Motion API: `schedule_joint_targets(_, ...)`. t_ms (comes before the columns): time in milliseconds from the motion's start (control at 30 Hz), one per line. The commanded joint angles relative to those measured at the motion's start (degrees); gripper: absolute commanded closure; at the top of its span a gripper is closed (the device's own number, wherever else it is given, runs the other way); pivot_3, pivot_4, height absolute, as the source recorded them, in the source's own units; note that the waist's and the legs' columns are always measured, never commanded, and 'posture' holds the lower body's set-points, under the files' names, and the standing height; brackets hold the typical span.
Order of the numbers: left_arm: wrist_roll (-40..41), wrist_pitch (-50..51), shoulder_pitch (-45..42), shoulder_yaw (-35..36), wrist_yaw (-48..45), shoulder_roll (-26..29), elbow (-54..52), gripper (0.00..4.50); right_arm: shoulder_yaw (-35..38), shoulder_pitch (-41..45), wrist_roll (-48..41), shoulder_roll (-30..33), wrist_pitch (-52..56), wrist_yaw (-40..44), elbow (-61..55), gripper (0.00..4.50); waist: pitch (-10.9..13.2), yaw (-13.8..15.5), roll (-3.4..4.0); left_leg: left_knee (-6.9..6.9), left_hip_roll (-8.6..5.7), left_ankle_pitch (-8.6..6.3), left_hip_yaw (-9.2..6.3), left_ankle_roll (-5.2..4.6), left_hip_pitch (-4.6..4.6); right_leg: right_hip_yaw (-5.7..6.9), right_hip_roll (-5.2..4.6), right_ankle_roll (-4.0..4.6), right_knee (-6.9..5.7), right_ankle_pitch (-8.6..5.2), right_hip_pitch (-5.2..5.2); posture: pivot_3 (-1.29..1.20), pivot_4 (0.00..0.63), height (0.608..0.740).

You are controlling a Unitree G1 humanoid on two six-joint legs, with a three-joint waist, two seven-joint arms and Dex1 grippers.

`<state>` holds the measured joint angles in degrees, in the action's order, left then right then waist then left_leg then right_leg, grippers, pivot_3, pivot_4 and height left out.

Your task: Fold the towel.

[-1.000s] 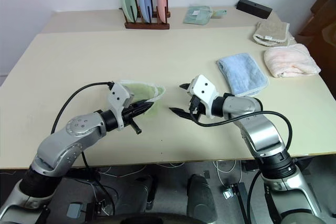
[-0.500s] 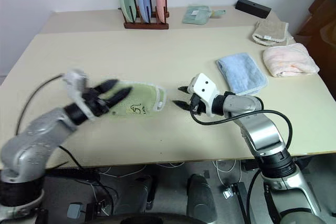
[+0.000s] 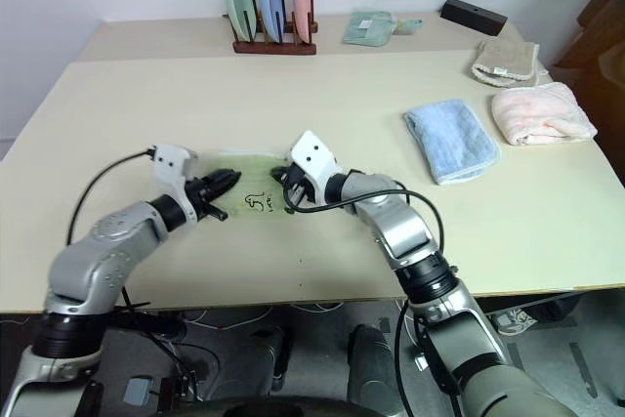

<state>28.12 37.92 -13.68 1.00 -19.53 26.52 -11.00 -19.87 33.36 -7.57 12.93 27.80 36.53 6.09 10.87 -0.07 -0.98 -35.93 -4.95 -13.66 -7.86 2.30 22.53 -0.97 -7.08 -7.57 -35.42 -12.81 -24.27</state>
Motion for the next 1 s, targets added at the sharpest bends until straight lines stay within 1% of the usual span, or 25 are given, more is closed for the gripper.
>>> schedule_joint_targets(33, -4.08, -3.31, 0.81, -1.38, -0.72, -0.54, 2.54, 3.81, -1.80, -0.97, 3.61, -0.29, -2.58, -1.10, 4.67, 4.50, -0.05, -0.55, 0.07, 0.00, 0.00, 0.00, -0.01, 0.00, -0.01, 0.00, 0.00, -0.02, -0.04, 0.01, 0.00, 0.00, 0.150, 0.740)
schedule_joint_targets(100, -4.88, -4.39, 1.71, -0.84, -0.80, -1.42, 3.57, 3.81, -1.53, -1.79, 4.20, 0.12, -3.43, -0.98, 5.01, 4.50, -0.18, -0.64, 0.18, 0.01, 0.00, 0.00, -0.01, 0.01, -0.05, -0.02, 0.00, -0.03, -0.05, 0.02, 0.02, 0.00, 0.150, 0.740)
schedule_joint_targets(133, -3.95, -5.12, 1.94, 0.62, -0.86, -2.36, 3.09, 3.81, -0.70, -2.02, 3.71, 0.22, -3.99, -0.74, 3.87, 4.50, -0.20, -0.64, 0.21, 0.01, 0.00, 0.00, -0.01, 0.01, -0.11, -0.02, 0.00, -0.03, -0.06, 0.02, 0.10, 0.00, 0.150, 0.740)
schedule_joint_targets(300, 4.96, -5.01, 1.60, 10.63, 0.12, -6.84, -2.93, 3.81, 4.02, -1.72, 0.09, 0.52, -5.65, 0.90, -2.61, 4.50, -0.15, -0.67, 0.17, -0.03, 0.01, 0.00, -0.09, 0.01, -0.10, 0.00, 0.00, -0.04, -0.06, 0.02, 0.13, 0.00, 0.150, 0.740)
schedule_joint_targets(333, 8.36, -3.82, 1.64, 14.75, 1.37, -6.92, -4.25, 3.59, 4.95, -1.51, -0.45, 1.94, -5.94, 2.13, -5.06, 4.26, -0.14, -0.72, 0.16, -0.03, 0.01, 0.01, -0.09, 0.02, -0.05, 0.00, 0.01, -0.04, -0.09, 0.02, 0.06, 0.00, 0.150, 0.740)
schedule_joint_targets(400, 14.01, 0.05, 2.66, 22.06, 4.13, -5.39, -6.94, 2.99, 5.83, -1.76, -0.66, 6.27, -6.74, 5.68, -10.79, 3.67, -0.12, -0.78, 0.17, -0.03, 0.02, 0.02, -0.10, 0.03, 0.00, 0.00, 0.01, -0.05, -0.11, 0.03, -0.01, 0.00, 0.150, 0.740)
schedule_joint_targets(467, 17.49, 3.92, 3.75, 26.55, 7.28, -4.14, -8.27, 2.06, 6.48, -2.54, -1.96, 9.87, -6.25, 8.68, -15.60, 2.73, -0.12, -0.96, 0.16, -0.02, 0.04, 0.01, -0.10, 0.03, -0.01, -0.01, 0.01, -0.05, -0.10, 0.02, -0.03, 0.00, 0.150, 0.740)
schedule_joint_targets(533, 19.89, 6.83, 4.58, 28.80, 9.44, -3.58, -8.28, 1.00, 7.25, -3.28, -3.66, 11.90, -4.92, 10.35, -18.85, 1.73, -0.12, -0.93, 0.16, 0.00, 0.07, -0.01, -0.09, 0.05, -0.03, -0.01, 0.02, -0.06, -0.10, 0.02, -0.02, 0.00, 0.150, 0.740)
schedule_joint_targets(567, 20.88, 8.03, 4.94, 29.54, 10.19, -3.36, -8.18, 0.57, 7.59, -3.57, -4.34, 12.63, -4.28, 10.89, -20.12, 1.28, -0.12, -0.88, 0.16, 0.00, 0.07, -0.02, -0.08, 0.05, -0.04, -0.01, 0.02, -0.06, -0.10, 0.02, -0.01, 0.00, 0.150, 0.740)
schedule_joint_targets(600, 22.89, 10.67, 4.93, 30.61, 12.49, -3.94, -7.11, 0.03, 8.14, -3.89, -5.08, 13.52, -3.69, 11.48, -21.76, 0.70, -0.12, -0.83, 0.15, 0.00, 0.07, -0.02, -0.07, 0.05, -0.04, -0.01, 0.02, -0.06, -0.10, 0.02, 0.01, 0.00, 0.150, 0.740)
schedule_joint_targets(633, 25.21, 13.04, 4.80, 31.28, 14.22, -4.79, -6.01, 0.00, 8.63, -4.12, -5.75, 14.25, -3.22, 12.00, -23.11, 0.22, -0.12, -0.74, 0.15, -0.02, 0.07, -0.02, -0.07, 0.05, -0.04, 0.00, 0.04, -0.06, -0.10, 0.02, 0.02, 0.00, 0.150, 0.740)
schedule_joint_targets(667, 27.45, 15.35, 4.62, 31.19, 15.14, -5.62, -5.15, 0.00, 8.88, -4.29, -6.18, 14.80, -3.17, 12.58, -24.10, 0.05, -0.11, -0.60, 0.14, -0.05, 0.08, -0.02, -0.07, 0.05, -0.04, 0.00, 0.04, -0.06, -0.10, 0.02, 0.04, 0.00, 0.150, 0.740)
schedule_joint_targets(733, 29.66, 17.89, 4.29, 30.53, 16.23, -6.32, -4.55, 0.00, 9.01, -4.42, -6.62, 15.34, -3.06, 13.14, -25.13, 0.05, -0.09, -0.42, 0.07, -0.12, 0.07, -0.02, -0.10, 0.05, -0.03, 0.01, 0.04, -0.06, -0.07, 0.02, 0.13, 0.00, 0.150, 0.740)
schedule_joint_targets(767, 30.93, 19.00, 3.75, 30.21, 17.01, -7.08, -3.99, 0.00, 9.02, -4.42, -6.72, 15.42, -3.12, 13.12, -25.29, 0.05, -0.08, -0.46, -0.03, -0.14, 0.06, -0.02, -0.10, 0.05, -0.03, 0.01, 0.04, -0.06, -0.05, 0.02, 0.15, 0.00, 0.150, 0.740)
schedule_joint_targets(900, 35.26, 22.50, 1.73, 28.49, 19.48, -10.57, -1.87, 0.00, 8.62, -4.50, -6.14, 15.77, -3.95, 12.86, -25.61, 0.05, -0.08, -0.46, -0.04, -0.12, 0.07, -0.01, -0.11, 0.06, -0.04, 0.03, 0.05, -0.05, -0.06, 0.02, 0.14, 0.00, 0.150, 0.740)
schedule_joint_targets(1000, 36.82, 25.55, 1.50, 24.92, 20.92, -12.83, -2.64, 0.00, 8.75, -4.87, -6.04, 15.84, -4.05, 12.37, -26.39, 0.05, -0.09, -0.51, -0.04, -0.13, 0.07, -0.02, -0.08, 0.07, -0.04, 0.00, 0.05, -0.05, -0.04, 0.02, 0.14, 0.00, 0.150, 0.740)
